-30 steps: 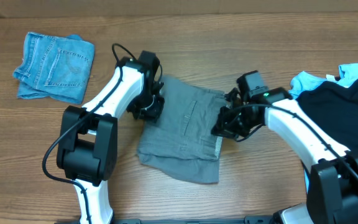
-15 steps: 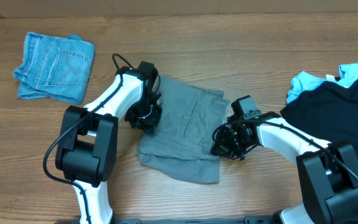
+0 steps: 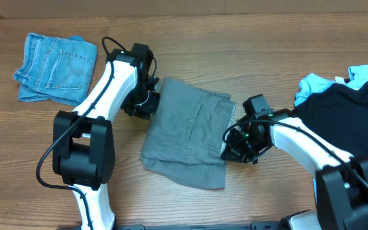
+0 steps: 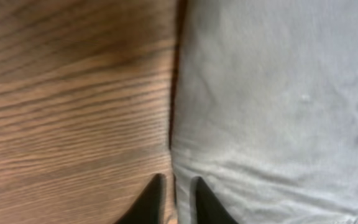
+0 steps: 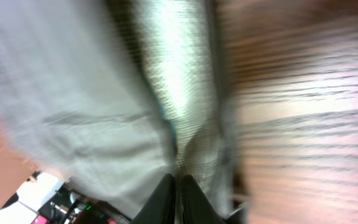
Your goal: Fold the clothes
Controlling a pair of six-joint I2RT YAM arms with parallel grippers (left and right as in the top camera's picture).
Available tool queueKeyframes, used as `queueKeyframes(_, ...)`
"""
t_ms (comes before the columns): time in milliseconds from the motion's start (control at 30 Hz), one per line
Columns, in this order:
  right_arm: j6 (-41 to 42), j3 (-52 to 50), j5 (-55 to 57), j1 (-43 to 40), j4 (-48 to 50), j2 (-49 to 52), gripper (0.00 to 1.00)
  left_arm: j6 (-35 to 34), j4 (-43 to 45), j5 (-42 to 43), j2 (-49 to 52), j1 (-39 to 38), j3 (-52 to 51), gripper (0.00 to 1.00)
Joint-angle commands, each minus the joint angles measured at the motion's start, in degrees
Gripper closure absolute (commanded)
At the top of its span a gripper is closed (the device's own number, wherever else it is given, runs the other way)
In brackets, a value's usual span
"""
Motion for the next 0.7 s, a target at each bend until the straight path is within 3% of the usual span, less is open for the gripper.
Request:
queueKeyframes(0, -2.4, 3.1, -4.4, 0.5, 0.3, -6.3, 0.92, 1.3, -0.9, 3.4, 0.4, 0.0, 2.0, 0.94)
queueKeyframes(233, 2.5, 2.8, -5.4, 3.8, 1.8, -8.2, 0.91, 1.3, -7.5, 3.5, 0.4, 0.0, 14.4, 0.82)
queueKeyframes(400, 12.3, -0.2, -2.8, 7.8, 9.9, -6.0, 0.95, 1.3, -9.4, 3.5, 0.4, 0.0, 19.4, 0.77)
queueKeyframes(533, 23.5, -3.0, 2.7, 10.5, 14.1, -2.1, 0.96, 1.3, -10.3, 3.5, 0.4, 0.0, 19.5, 0.77)
queueKeyframes(667, 29.3, -5.1, 3.8, 10.8, 17.0, 3.2, 0.96, 1.3, -11.3, 3.3, 0.4, 0.0, 19.5, 0.77)
